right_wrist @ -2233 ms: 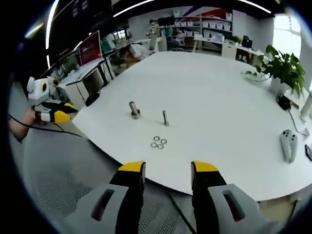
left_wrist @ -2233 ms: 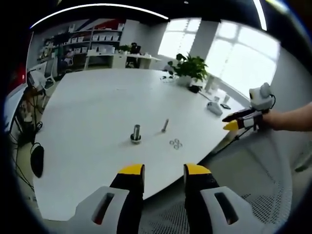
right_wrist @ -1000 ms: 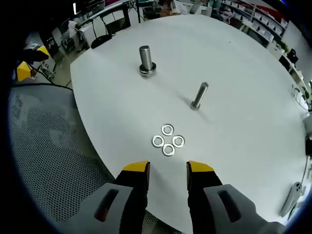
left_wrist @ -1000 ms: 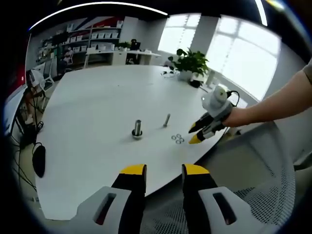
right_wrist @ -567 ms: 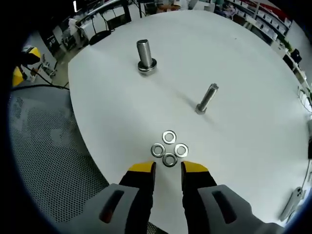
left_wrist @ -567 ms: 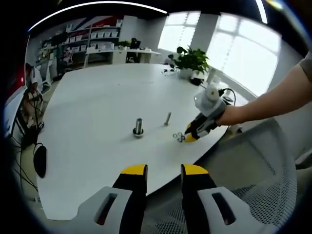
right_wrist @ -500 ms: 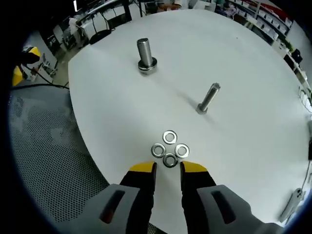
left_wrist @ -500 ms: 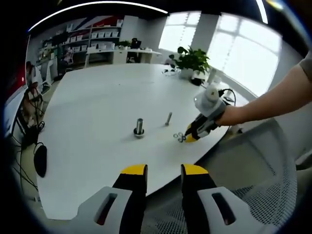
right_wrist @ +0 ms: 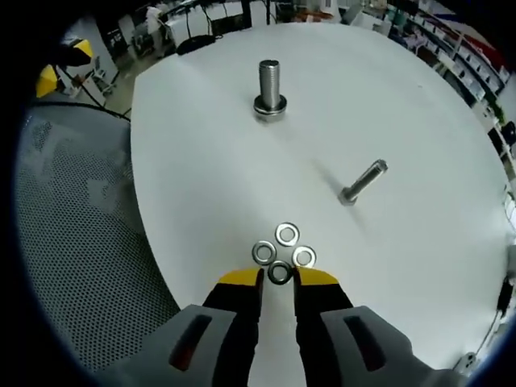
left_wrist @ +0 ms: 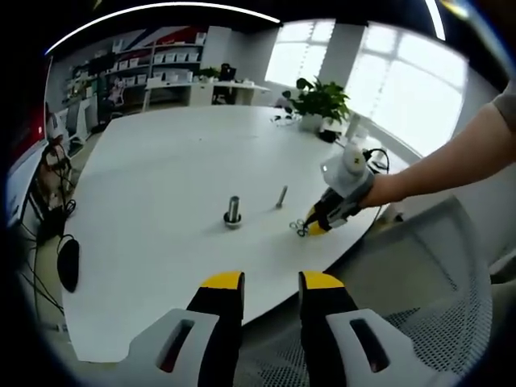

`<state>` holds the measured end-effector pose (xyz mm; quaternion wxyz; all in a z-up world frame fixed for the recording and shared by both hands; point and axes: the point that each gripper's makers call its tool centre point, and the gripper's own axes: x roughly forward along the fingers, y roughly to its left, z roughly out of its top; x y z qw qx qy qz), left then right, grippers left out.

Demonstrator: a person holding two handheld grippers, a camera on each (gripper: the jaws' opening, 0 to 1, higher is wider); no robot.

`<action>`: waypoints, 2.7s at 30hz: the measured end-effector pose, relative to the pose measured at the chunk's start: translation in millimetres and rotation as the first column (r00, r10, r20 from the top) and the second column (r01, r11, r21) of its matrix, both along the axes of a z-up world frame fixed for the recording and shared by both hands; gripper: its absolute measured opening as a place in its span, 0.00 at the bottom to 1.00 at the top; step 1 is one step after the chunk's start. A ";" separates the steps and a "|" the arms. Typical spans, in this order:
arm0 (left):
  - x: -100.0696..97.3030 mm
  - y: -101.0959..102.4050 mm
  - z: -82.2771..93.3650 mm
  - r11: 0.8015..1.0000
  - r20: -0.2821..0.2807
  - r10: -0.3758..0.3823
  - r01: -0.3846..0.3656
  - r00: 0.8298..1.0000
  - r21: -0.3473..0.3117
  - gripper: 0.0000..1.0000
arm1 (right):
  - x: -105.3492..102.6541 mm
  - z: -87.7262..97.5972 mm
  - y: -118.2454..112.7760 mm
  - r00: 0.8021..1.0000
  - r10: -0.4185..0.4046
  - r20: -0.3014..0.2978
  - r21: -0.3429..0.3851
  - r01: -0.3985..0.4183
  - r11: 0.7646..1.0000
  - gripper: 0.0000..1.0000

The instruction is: Place the washer onto the threaded stud by aligning its center hole with the stud, sliding it down to the base, and recovering from edge contact or off-axis alignment until the washer reaches the visible bottom stop.

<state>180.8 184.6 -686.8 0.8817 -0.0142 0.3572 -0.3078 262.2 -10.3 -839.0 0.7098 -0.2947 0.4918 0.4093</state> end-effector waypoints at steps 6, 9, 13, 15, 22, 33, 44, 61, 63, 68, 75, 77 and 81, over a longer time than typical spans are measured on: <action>-0.3 -0.1 0.7 1.000 0.002 -0.002 0.002 1.000 0.001 0.25 | -2.4 -1.3 1.0 0.998 0.057 -0.014 -0.038 -0.057 0.998 0.14; -0.3 0.0 0.8 1.000 0.002 -0.002 0.002 1.000 0.001 0.25 | -3.2 -1.2 0.6 0.998 0.060 -0.034 -0.041 -0.062 0.997 0.15; 0.0 0.0 1.4 1.000 0.006 -0.003 0.003 1.000 -0.001 0.24 | -6.8 -1.0 -0.6 0.992 0.119 -0.041 -0.053 -0.121 0.991 0.18; -0.4 -0.2 1.1 1.000 0.005 -0.005 0.005 1.000 0.000 0.24 | -6.9 -0.8 -2.5 0.993 0.114 -0.041 -0.050 -0.115 0.992 0.19; -0.9 -0.9 1.4 1.000 0.005 -0.010 0.010 1.000 -0.005 0.24 | -9.6 -0.8 -11.3 0.989 0.137 -0.047 -0.054 -0.140 0.989 0.23; -0.7 -1.7 2.3 1.000 0.009 -0.012 0.012 1.000 -0.010 0.24 | -9.1 -1.6 -10.8 0.993 0.104 -0.053 -0.079 -0.108 0.991 0.23; -0.4 -1.2 1.7 1.000 0.009 -0.010 0.010 1.000 -0.007 0.23 | -7.9 -2.4 -6.7 0.990 0.133 -0.056 -0.085 -0.137 0.987 0.20; 0.1 -0.9 2.5 1.000 0.013 -0.004 0.005 1.000 -0.009 0.22 | -6.3 -3.2 -4.5 0.969 0.224 -0.106 -0.183 -0.241 0.953 0.15; 0.0 -1.0 2.6 1.000 0.012 -0.004 0.005 1.000 -0.010 0.22 | -6.8 -3.2 -3.0 0.970 0.217 -0.109 -0.197 -0.235 0.952 0.15; 0.1 -0.8 3.0 1.000 0.014 -0.003 0.003 1.000 -0.011 0.22 | -4.9 -4.7 -4.1 0.978 0.168 -0.120 -0.223 -0.192 0.956 0.14; 0.0 -1.2 4.1 1.000 0.016 -0.005 0.005 1.000 -0.015 0.21 | -6.5 -3.0 -4.6 0.986 0.128 -0.104 -0.232 -0.149 0.961 0.14; 0.1 -0.7 4.0 1.000 0.015 -0.002 0.002 1.000 -0.016 0.21 | -6.5 -3.8 -4.9 0.988 0.123 -0.093 -0.232 -0.142 0.962 0.14; 0.3 -0.2 4.2 1.000 0.016 0.000 0.000 1.000 -0.018 0.21 | -6.1 -2.7 -6.1 0.994 0.072 -0.079 -0.211 -0.087 0.974 0.13</action>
